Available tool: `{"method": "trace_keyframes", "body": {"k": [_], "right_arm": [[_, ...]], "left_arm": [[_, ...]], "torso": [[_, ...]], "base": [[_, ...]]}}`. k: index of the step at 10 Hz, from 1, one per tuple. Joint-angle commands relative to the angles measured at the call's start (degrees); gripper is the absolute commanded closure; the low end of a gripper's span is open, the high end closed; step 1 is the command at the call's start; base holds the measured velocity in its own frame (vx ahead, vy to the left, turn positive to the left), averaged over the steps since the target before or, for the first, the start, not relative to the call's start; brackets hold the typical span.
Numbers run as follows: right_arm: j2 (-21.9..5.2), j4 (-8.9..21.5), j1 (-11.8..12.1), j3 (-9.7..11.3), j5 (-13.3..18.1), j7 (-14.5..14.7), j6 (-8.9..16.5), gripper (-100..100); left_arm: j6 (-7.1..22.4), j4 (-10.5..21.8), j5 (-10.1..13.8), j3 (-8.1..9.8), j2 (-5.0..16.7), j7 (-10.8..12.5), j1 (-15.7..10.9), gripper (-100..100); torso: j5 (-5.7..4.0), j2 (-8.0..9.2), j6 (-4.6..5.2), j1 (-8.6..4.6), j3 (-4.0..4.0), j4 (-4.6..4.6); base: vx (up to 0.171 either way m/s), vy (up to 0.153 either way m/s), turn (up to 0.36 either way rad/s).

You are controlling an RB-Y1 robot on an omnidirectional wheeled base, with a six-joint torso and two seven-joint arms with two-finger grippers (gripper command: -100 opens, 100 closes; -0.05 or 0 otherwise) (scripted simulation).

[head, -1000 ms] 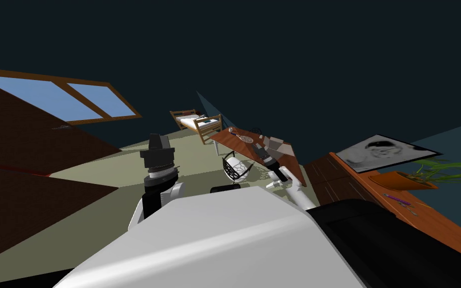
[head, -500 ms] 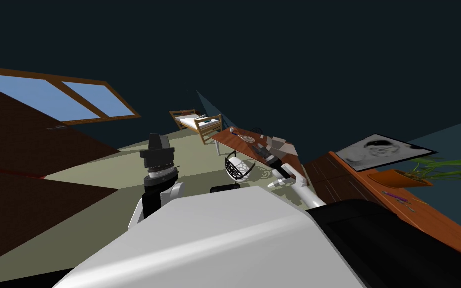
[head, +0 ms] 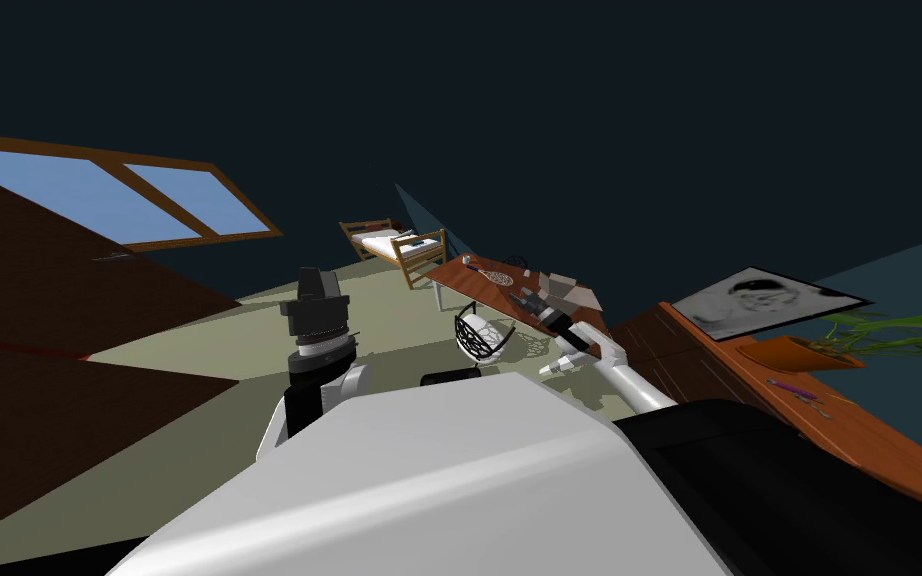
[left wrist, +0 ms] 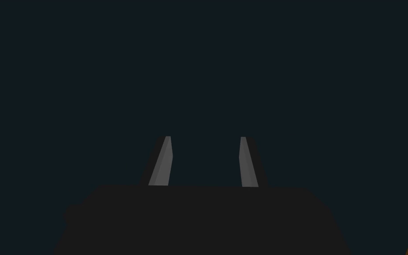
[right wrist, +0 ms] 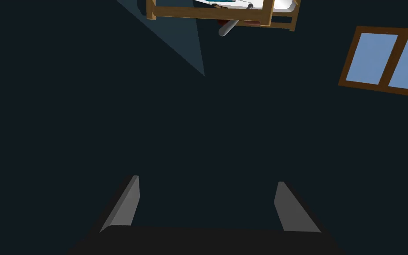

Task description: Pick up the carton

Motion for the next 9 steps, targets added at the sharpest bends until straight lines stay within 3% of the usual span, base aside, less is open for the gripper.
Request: {"method": "trace_keyframes", "body": {"k": [1,4,7,9], "right_arm": [[-2.03,1.25,-0.16,-0.10,0.42,0.75,0.31,-100],[-6.92,5.95,-0.28,-0.10,2.34,3.70,1.72,-100],[-9.79,8.29,-0.11,-0.05,3.26,5.19,2.50,-100],[-13.69,12.38,0.65,0.17,4.99,8.15,4.19,-100]], "left_arm": [[0.00,0.00,0.00,0.00,0.00,0.00,0.00,0],[0.00,0.00,0.00,0.00,0.00,0.00,0.00,0],[0.00,0.00,0.00,0.00,0.01,0.00,0.00,0],[0.00,0.00,0.00,0.00,0.01,0.00,0.00,0]], "torso": [[0.00,0.00,0.00,0.00,0.00,0.00],[0.03,-0.19,-0.01,0.03,-0.11,-0.04],[-0.04,-0.03,0.00,-0.20,-0.02,-0.01],[-0.04,-0.03,0.00,-0.20,-0.02,-0.01]], "base": [[0.052,0.142,0.102],[0.067,0.116,0.040],[0.028,0.055,0.006],[0.038,0.075,0.017]]}}
